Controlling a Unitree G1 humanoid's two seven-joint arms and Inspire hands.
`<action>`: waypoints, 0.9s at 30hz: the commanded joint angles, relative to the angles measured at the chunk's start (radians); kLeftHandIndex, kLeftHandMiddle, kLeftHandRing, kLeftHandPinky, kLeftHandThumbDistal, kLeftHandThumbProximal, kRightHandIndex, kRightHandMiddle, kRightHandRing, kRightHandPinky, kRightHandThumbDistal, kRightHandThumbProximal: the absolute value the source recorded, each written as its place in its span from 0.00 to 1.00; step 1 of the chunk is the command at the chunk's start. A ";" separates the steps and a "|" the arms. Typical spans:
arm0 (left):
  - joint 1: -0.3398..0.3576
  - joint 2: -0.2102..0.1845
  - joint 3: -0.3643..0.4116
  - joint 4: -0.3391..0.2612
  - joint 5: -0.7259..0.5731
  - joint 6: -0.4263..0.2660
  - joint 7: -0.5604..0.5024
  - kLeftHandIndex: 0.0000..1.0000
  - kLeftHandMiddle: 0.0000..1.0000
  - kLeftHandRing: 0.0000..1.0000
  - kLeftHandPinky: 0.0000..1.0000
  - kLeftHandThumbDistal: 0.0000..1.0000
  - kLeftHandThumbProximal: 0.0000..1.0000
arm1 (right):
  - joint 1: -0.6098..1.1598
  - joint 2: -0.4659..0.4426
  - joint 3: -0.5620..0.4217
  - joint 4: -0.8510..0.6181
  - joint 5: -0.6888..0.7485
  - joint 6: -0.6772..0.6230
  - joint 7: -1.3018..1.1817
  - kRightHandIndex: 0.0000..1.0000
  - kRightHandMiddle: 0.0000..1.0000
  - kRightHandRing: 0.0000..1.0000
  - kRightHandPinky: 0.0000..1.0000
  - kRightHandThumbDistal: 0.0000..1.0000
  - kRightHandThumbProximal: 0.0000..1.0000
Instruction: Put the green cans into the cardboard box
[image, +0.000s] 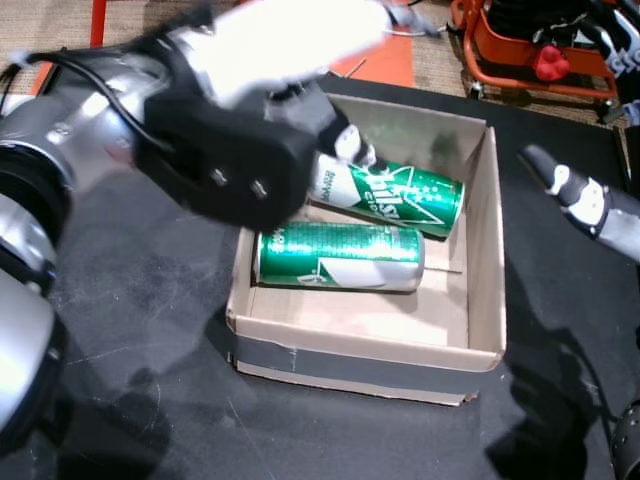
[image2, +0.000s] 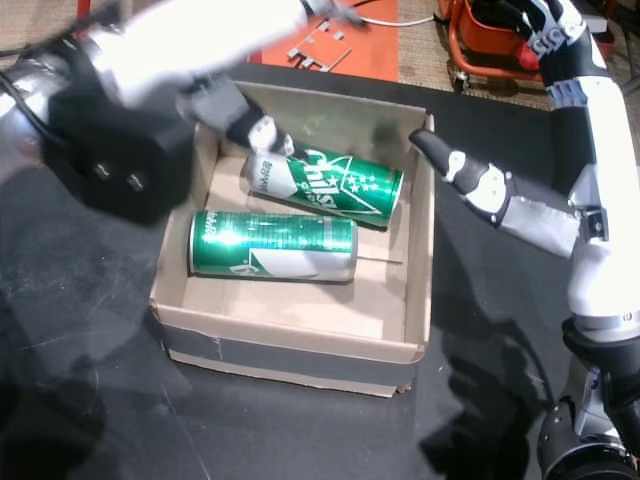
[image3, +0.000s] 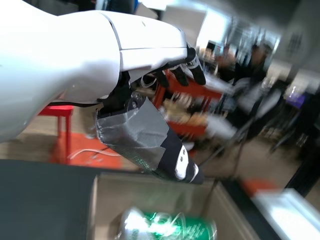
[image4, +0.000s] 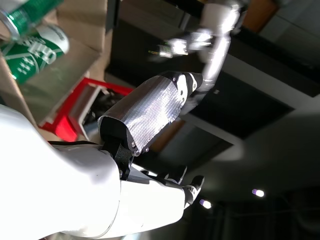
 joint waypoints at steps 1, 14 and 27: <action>0.068 0.020 0.108 -0.025 -0.150 -0.048 -0.151 0.99 0.93 0.92 0.85 1.00 0.08 | -0.014 -0.011 -0.016 0.022 -0.002 0.019 0.001 0.99 0.98 0.92 0.96 1.00 0.61; 0.407 -0.039 0.820 -0.066 -1.027 0.426 -0.922 0.95 0.94 0.94 0.86 0.92 0.25 | -0.058 -0.032 -0.063 0.083 0.005 0.093 0.059 1.00 1.00 0.94 0.99 1.00 0.58; 0.528 -0.084 0.995 -0.166 -1.113 0.409 -1.053 0.85 0.84 0.88 0.81 0.81 0.23 | 0.030 -0.116 -0.205 0.012 0.105 0.067 0.173 1.00 1.00 0.99 1.00 1.00 0.58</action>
